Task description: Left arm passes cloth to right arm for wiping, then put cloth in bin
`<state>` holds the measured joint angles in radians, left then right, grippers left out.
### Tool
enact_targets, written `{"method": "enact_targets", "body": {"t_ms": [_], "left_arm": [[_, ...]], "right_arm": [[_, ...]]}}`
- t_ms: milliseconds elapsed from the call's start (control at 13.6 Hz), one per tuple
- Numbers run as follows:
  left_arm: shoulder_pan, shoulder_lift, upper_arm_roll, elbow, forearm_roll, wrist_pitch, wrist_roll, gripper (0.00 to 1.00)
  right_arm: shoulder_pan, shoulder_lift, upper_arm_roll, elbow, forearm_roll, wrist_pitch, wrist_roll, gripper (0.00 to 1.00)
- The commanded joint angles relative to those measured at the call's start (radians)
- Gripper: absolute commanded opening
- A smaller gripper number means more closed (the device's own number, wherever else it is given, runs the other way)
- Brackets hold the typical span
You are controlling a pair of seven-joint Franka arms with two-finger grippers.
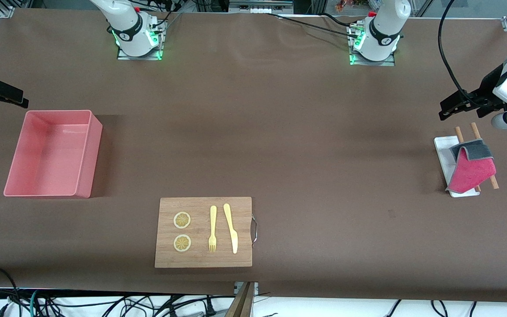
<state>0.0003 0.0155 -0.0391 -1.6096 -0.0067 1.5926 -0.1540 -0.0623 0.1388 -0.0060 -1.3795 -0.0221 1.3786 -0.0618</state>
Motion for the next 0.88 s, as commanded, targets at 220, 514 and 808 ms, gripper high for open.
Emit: {"method": "enact_targets", "body": {"t_ms": [220, 514, 808], "left_arm": [[0.006, 0.0, 0.002, 0.019, -0.024, -0.013, 0.01, 1.0], [0.006, 0.001, 0.002, 0.019, -0.022, -0.014, 0.008, 1.0], [0.004, -0.002, 0.002, 0.019, -0.012, -0.028, 0.005, 1.0]], "right_arm": [[-0.002, 0.007, -0.002, 0.019, -0.01, -0.003, -0.012, 1.0], [-0.002, 0.007, -0.002, 0.019, -0.01, -0.003, -0.012, 1.0], [-0.004, 0.007, -0.002, 0.019, -0.01, -0.004, -0.012, 1.0]]}}
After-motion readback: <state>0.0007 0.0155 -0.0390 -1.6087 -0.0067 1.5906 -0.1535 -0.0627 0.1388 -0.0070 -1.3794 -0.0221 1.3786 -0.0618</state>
